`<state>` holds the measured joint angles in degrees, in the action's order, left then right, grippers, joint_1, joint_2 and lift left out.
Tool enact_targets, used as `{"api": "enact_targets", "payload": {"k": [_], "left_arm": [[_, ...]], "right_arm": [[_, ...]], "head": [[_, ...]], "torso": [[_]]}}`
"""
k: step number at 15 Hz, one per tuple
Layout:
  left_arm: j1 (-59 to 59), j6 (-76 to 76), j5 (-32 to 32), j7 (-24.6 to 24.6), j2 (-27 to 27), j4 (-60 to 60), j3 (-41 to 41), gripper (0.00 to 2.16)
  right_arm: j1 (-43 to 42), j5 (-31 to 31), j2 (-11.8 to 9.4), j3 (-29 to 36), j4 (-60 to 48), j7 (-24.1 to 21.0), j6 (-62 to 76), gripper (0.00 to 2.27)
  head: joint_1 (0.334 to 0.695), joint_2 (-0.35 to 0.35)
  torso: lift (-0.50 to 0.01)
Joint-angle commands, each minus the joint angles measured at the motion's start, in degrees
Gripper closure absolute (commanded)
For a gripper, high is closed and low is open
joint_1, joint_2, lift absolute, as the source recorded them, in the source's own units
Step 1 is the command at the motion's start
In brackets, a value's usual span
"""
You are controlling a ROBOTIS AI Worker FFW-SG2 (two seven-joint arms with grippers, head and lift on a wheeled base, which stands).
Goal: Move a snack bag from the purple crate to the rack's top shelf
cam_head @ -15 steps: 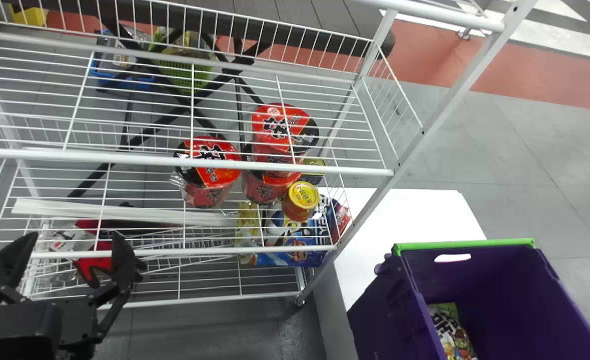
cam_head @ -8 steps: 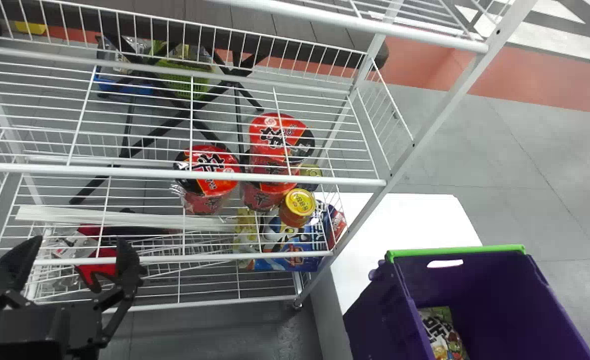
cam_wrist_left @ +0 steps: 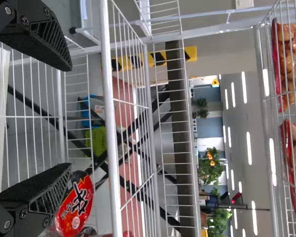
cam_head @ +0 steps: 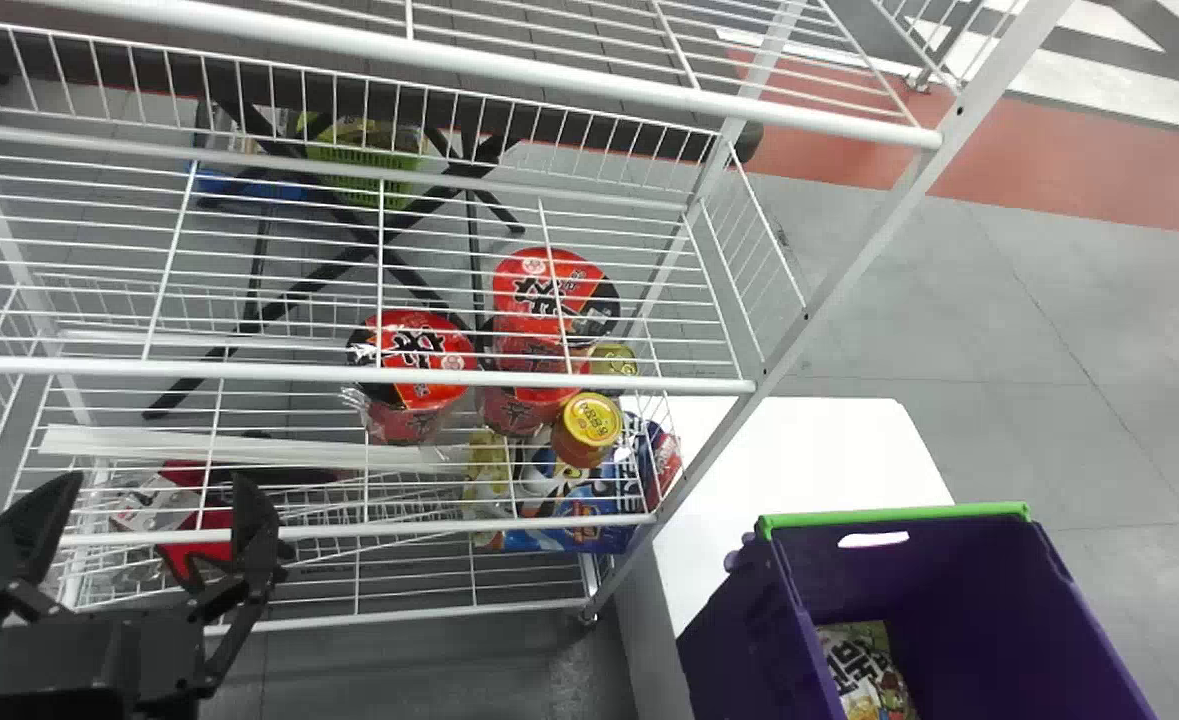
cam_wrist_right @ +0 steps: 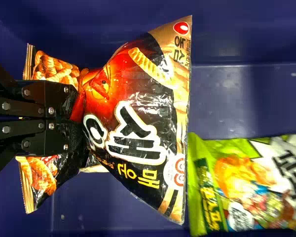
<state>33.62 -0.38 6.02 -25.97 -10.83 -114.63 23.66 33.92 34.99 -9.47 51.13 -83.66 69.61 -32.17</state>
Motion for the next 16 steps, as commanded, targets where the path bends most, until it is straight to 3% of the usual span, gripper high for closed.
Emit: {"api": "enact_targets", "payload": {"k": [1, 16], "left_arm": [[0.04, -0.01, 0.05, -0.04, 0.02, -0.24, -0.19, 0.14], [2.59, 0.17, 0.92, -0.39, -0.16, -3.14, -0.45, 0.14]], "right_arm": [[-0.43, -0.01, -0.02, 0.03, -0.01, 0.0, 0.04, 2.11], [-1.05, -0.45, -0.29, 1.52, -1.15, 1.14, 0.21, 2.11]], "head": [[0.695, -0.35], [0.695, -0.35]], "torso": [[-0.349], [-0.289]]}}
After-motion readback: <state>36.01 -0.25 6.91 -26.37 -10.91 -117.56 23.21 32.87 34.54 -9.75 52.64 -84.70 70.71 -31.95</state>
